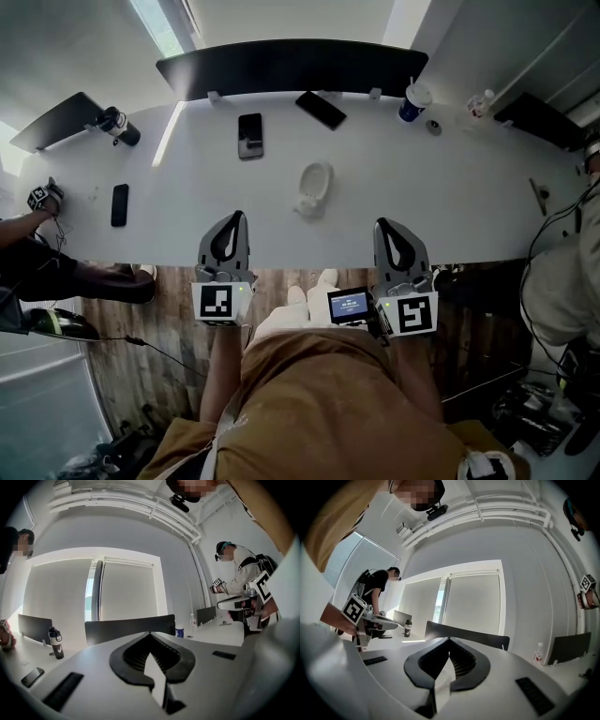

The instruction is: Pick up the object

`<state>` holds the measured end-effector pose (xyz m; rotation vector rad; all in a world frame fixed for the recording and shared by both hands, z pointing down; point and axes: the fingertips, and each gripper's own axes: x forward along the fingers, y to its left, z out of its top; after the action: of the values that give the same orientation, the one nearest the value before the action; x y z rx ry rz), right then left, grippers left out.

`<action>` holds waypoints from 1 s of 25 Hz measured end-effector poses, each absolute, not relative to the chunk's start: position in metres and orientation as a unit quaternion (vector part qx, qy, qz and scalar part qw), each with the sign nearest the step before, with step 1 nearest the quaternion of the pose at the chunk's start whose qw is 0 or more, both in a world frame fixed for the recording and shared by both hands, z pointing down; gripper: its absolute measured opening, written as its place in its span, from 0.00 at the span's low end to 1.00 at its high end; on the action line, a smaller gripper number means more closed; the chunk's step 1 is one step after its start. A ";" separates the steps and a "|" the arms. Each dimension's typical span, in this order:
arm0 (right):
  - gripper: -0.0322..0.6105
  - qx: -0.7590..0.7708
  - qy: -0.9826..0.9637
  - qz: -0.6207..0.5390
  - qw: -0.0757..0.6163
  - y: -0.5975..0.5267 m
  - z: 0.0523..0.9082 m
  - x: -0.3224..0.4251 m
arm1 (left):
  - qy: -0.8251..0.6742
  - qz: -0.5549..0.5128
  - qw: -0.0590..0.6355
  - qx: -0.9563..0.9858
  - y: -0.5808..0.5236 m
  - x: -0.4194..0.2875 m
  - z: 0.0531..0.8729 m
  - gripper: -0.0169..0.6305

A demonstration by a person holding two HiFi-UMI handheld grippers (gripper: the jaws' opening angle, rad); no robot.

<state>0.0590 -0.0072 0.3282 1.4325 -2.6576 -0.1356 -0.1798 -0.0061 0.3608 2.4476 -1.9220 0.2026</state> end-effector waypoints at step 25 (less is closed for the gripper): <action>0.06 0.470 -0.879 0.009 0.077 -0.099 0.364 0.072 | -0.599 0.087 0.036 0.795 -0.095 -0.147 0.381 0.03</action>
<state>0.0718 -0.0994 0.3641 1.4077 -2.6341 0.0258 -0.1471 -0.0954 0.3807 2.4432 -1.8392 0.2672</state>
